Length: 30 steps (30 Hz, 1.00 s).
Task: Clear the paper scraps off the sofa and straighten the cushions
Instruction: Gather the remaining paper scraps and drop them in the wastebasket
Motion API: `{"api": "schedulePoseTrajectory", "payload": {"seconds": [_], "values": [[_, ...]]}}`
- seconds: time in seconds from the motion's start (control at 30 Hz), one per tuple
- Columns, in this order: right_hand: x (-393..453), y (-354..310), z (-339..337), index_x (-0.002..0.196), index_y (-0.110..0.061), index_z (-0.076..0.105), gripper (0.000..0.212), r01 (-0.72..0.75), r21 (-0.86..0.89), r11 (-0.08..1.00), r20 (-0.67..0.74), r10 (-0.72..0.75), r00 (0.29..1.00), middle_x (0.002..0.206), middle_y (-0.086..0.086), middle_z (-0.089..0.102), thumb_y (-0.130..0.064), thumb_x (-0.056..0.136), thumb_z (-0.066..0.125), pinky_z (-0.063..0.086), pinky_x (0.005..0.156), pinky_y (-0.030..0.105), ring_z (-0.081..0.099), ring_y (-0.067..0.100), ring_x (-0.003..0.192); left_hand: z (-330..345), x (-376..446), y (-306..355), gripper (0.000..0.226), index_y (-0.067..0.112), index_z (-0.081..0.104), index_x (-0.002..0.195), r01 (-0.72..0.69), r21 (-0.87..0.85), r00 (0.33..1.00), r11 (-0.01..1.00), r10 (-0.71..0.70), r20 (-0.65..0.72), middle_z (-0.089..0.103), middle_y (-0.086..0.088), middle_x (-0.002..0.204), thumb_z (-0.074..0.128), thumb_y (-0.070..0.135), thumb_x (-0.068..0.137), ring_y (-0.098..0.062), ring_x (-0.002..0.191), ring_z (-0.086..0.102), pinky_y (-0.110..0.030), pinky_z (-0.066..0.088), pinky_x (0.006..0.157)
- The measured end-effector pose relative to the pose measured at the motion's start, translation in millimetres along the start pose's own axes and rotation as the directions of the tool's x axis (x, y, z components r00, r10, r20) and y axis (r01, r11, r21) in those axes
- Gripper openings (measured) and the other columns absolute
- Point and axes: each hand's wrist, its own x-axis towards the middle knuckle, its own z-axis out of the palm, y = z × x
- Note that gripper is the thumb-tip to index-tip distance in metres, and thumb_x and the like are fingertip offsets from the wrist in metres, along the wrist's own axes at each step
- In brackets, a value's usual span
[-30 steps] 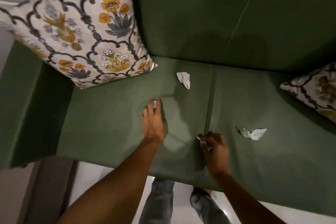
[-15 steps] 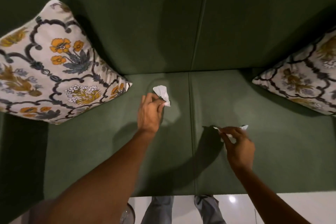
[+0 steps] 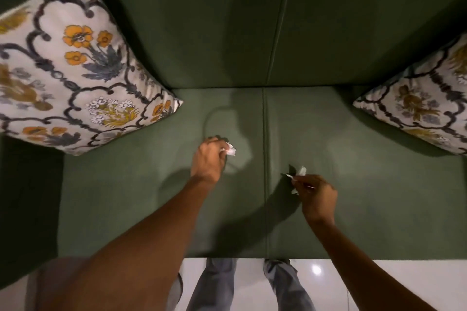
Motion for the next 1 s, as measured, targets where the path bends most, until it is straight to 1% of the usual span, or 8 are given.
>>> {"api": "schedulePoseTrajectory", "payload": {"seconds": [0.1,0.23,0.33,0.5,0.67,0.77,0.87,1.0], "values": [[-8,-16,12,0.105,-0.011,0.085,0.013,0.098,0.015,0.995,0.053,-0.099,0.994,0.099,0.008,0.084,-0.010,0.093,0.081,0.066,0.087,0.036,0.080,0.020,0.086,-1,-32,1,0.019,0.015,0.077,0.101,0.030,-0.042,0.998,0.999,-0.032,-0.050,0.078,-0.012,0.098,0.070,0.012,0.084,-0.038,0.092,0.072,-0.045,0.060,0.080],[-26,-33,29,0.095,-0.023,0.087,0.009,0.207,0.039,0.978,0.101,-0.210,0.972,0.084,-0.005,0.085,-0.016,0.090,0.085,0.052,0.071,0.001,0.076,-0.009,0.074,-3,-75,-6,0.025,0.014,0.072,0.116,0.213,-0.101,0.973,0.972,-0.221,-0.070,0.076,-0.010,0.121,0.072,0.009,0.091,-0.037,0.109,0.070,-0.047,0.055,0.094],[-49,-45,41,0.091,-0.027,0.087,0.007,0.285,0.008,0.959,0.146,-0.283,0.948,0.080,-0.010,0.085,-0.021,0.087,0.088,0.046,0.065,-0.003,0.063,-0.029,0.067,-9,-115,-21,0.024,0.017,0.076,0.115,0.320,-0.150,0.928,0.935,-0.341,-0.147,0.076,-0.012,0.119,0.068,0.011,0.094,-0.038,0.111,0.069,-0.046,0.054,0.094],[-89,-62,66,0.097,-0.021,0.083,0.014,0.303,0.156,0.940,0.296,-0.337,0.894,0.075,-0.033,0.077,-0.012,0.088,0.087,0.061,0.069,0.013,0.077,-0.011,0.070,-24,-171,-56,0.017,0.013,0.081,0.108,0.372,-0.249,0.869,0.894,-0.430,-0.246,0.078,-0.013,0.114,0.072,0.010,0.094,-0.036,0.108,0.070,-0.045,0.056,0.091],[-146,-71,117,0.094,-0.016,0.086,0.010,0.322,0.168,0.932,0.387,-0.363,0.848,0.081,-0.007,0.083,-0.009,0.086,0.088,0.063,0.073,0.018,0.082,0.007,0.074,-29,-241,-110,0.012,0.015,0.080,0.103,0.459,-0.342,0.767,0.820,-0.560,-0.314,0.078,-0.009,0.107,0.074,0.012,0.093,-0.032,0.098,0.072,-0.043,0.060,0.087],[-189,-73,153,0.095,-0.010,0.087,0.010,0.324,0.204,0.924,0.479,-0.383,0.790,0.086,0.001,0.084,-0.003,0.088,0.085,0.063,0.077,0.020,0.078,-0.003,0.073,-29,-289,-152,0.009,0.016,0.079,0.100,0.499,-0.353,0.710,0.792,-0.607,-0.358,0.078,-0.009,0.103,0.072,0.012,0.094,-0.031,0.094,0.069,-0.036,0.056,0.080],[-244,-76,195,0.093,-0.018,0.087,0.006,0.340,0.158,0.927,0.591,-0.365,0.719,0.084,-0.015,0.084,-0.015,0.089,0.086,0.057,0.071,0.010,0.076,-0.006,0.074,-25,-344,-193,0.011,0.014,0.078,0.102,0.568,-0.401,0.620,0.719,-0.694,-0.366,0.076,-0.008,0.106,0.072,0.011,0.093,-0.030,0.099,0.067,-0.028,0.047,0.079],[-333,-65,265,0.088,-0.024,0.087,0.003,0.386,0.113,0.915,0.676,-0.356,0.646,0.090,-0.014,0.085,-0.022,0.086,0.089,0.062,0.069,0.023,0.079,0.010,0.073,-11,-437,-247,0.014,0.010,0.078,0.103,0.634,-0.545,0.444,0.549,-0.835,-0.324,0.078,-0.012,0.104,0.073,0.008,0.090,-0.033,0.093,0.073,-0.029,0.051,0.078]]}}
